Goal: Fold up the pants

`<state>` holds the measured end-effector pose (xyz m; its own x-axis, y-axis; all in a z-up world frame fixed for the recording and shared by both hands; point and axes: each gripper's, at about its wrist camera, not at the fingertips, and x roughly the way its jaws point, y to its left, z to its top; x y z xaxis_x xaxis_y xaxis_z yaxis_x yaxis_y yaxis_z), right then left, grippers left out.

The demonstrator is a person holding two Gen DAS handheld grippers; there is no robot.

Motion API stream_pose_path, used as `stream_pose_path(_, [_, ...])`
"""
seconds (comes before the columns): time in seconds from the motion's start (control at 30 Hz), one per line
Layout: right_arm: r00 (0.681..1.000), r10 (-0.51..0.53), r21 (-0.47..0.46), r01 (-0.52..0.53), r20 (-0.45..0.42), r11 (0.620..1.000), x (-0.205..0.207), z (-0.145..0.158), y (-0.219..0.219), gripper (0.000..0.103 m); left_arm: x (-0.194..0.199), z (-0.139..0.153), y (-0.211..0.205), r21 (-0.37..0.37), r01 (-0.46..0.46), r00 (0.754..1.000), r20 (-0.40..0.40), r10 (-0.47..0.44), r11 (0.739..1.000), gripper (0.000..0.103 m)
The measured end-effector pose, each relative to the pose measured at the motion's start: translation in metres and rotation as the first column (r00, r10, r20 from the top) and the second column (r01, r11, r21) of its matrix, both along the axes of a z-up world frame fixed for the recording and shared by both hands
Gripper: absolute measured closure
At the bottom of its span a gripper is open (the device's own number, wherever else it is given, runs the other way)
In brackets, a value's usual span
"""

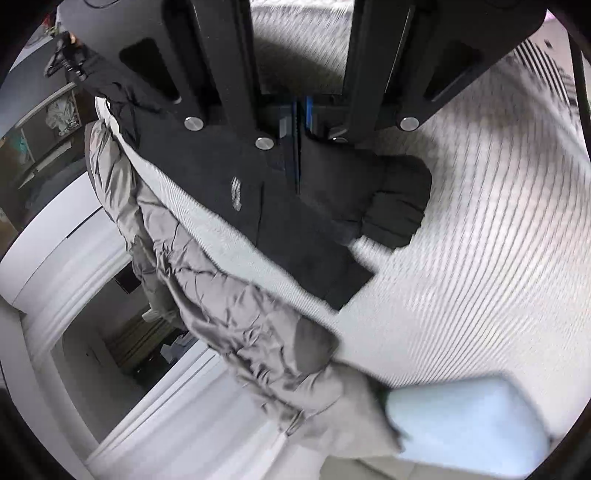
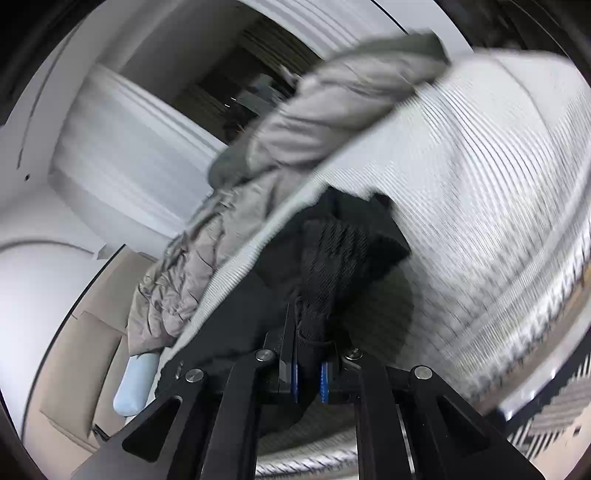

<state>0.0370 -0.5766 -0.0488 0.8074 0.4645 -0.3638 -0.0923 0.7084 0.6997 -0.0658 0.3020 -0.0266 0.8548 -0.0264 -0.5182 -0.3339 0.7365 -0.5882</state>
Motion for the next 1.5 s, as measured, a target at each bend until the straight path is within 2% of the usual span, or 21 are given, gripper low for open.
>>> stream_pose_path(0.17, [0.996, -0.059, -0.084, 0.064, 0.067, 0.994, 0.041, 0.064, 0.026, 0.096, 0.087, 0.043, 0.016, 0.052, 0.001, 1.000, -0.019, 0.000, 0.999, 0.103])
stream_pose_path(0.3, [0.996, -0.090, -0.144, 0.091, 0.019, 0.985, 0.125, 0.089, 0.047, 0.095, 0.181, 0.057, 0.024, 0.112, -0.014, 0.994, -0.105, 0.026, 0.994, 0.094])
stream_pose_path(0.33, [0.996, -0.091, -0.170, 0.090, 0.003, 0.981, 0.142, 0.091, 0.049, 0.095, 0.203, 0.053, 0.026, 0.113, -0.019, 0.992, -0.120, 0.033, 0.993, 0.084])
stream_pose_path(0.37, [0.994, -0.109, -0.197, 0.103, -0.017, 0.975, 0.165, 0.091, 0.051, 0.094, 0.224, 0.048, 0.028, 0.107, -0.016, 0.990, -0.140, 0.031, 0.994, 0.063])
stream_pose_path(0.43, [0.991, -0.124, -0.256, 0.108, -0.048, 0.961, 0.217, 0.084, 0.064, 0.081, 0.256, 0.031, 0.034, 0.066, -0.009, 0.982, -0.185, 0.021, 0.998, 0.043])
stream_pose_path(0.47, [0.988, -0.129, -0.276, 0.101, -0.082, 0.956, 0.237, 0.077, 0.068, 0.064, 0.268, 0.024, 0.039, 0.053, -0.023, 0.976, -0.217, 0.034, 0.998, 0.037])
stream_pose_path(0.5, [0.983, -0.130, -0.294, 0.087, -0.129, 0.952, 0.259, 0.068, 0.073, 0.060, 0.268, 0.017, 0.043, 0.061, -0.045, 0.972, -0.227, 0.058, 0.997, 0.035])
stream_pose_path(0.57, [0.968, -0.171, -0.339, 0.100, -0.186, 0.935, 0.277, 0.051, 0.080, 0.059, 0.265, 0.017, 0.052, 0.058, -0.070, 0.979, -0.187, 0.079, 0.996, 0.018])
stream_pose_path(0.6, [0.968, -0.176, -0.345, 0.105, -0.181, 0.933, 0.277, 0.047, 0.081, 0.051, 0.262, 0.017, 0.056, 0.062, -0.063, 0.982, -0.173, 0.073, 0.996, 0.017])
stream_pose_path(0.67, [0.973, -0.169, -0.355, 0.105, -0.155, 0.929, 0.273, 0.044, 0.083, 0.031, 0.256, 0.021, 0.065, 0.090, -0.091, 0.979, -0.176, 0.105, 0.992, 0.017])
stream_pose_path(0.7, [0.976, -0.173, -0.381, 0.110, -0.134, 0.918, 0.271, 0.045, 0.083, 0.024, 0.250, 0.023, 0.067, 0.084, -0.106, 0.979, -0.168, 0.119, 0.991, 0.017])
stream_pose_path(0.8, [0.969, -0.222, -0.476, 0.144, -0.110, 0.867, 0.261, 0.049, 0.077, 0.022, 0.232, 0.020, 0.060, 0.024, -0.075, 0.986, -0.150, 0.078, 0.997, 0.017])
stream_pose_path(0.9, [0.978, -0.180, -0.436, 0.118, -0.103, 0.892, 0.235, 0.054, 0.075, 0.021, 0.204, 0.009, 0.039, -0.032, -0.056, 0.989, -0.140, 0.051, 0.998, 0.017])
stream_pose_path(0.97, [0.984, -0.164, -0.413, 0.120, -0.072, 0.903, 0.211, 0.056, 0.077, 0.014, 0.193, 0.001, 0.018, -0.068, -0.026, 0.992, -0.128, 0.017, 0.997, 0.018])
stream_pose_path(1.1, [0.993, -0.104, -0.311, 0.083, -0.054, 0.947, 0.170, 0.058, 0.085, 0.012, 0.176, -0.015, -0.022, -0.089, 0.006, 0.994, -0.112, -0.016, 0.996, 0.021])
stream_pose_path(1.2, [0.998, -0.061, -0.239, 0.055, -0.018, 0.969, 0.140, 0.052, 0.093, 0.011, 0.192, -0.039, -0.039, -0.104, 0.034, 0.982, -0.182, -0.053, 0.994, 0.038])
stream_pose_path(1.3, [0.999, -0.042, -0.239, 0.041, 0.000, 0.970, 0.122, 0.040, 0.102, 0.011, 0.210, -0.060, -0.039, -0.133, 0.003, 0.973, -0.226, -0.033, 0.991, 0.049])
stream_pose_path(1.33, [0.998, -0.058, -0.252, 0.060, 0.014, 0.966, 0.117, 0.037, 0.103, 0.011, 0.213, -0.065, -0.039, -0.128, -0.011, 0.972, -0.234, -0.019, 0.992, 0.058])
stream_pose_path(1.37, [0.997, -0.074, -0.270, 0.078, 0.023, 0.960, 0.114, 0.034, 0.104, 0.011, 0.218, -0.070, -0.038, -0.127, -0.021, 0.970, -0.242, -0.010, 0.992, 0.077])
stream_pose_path(1.43, [0.996, -0.091, -0.296, 0.092, 0.019, 0.951, 0.113, 0.029, 0.103, 0.011, 0.223, -0.072, -0.036, -0.108, -0.036, 0.968, -0.250, 0.008, 0.994, 0.102])
stream_pose_path(1.5, [0.994, -0.109, -0.285, 0.105, 0.002, 0.953, 0.118, 0.024, 0.097, 0.011, 0.215, -0.061, -0.038, -0.083, -0.036, 0.980, -0.196, 0.019, 0.996, 0.102])
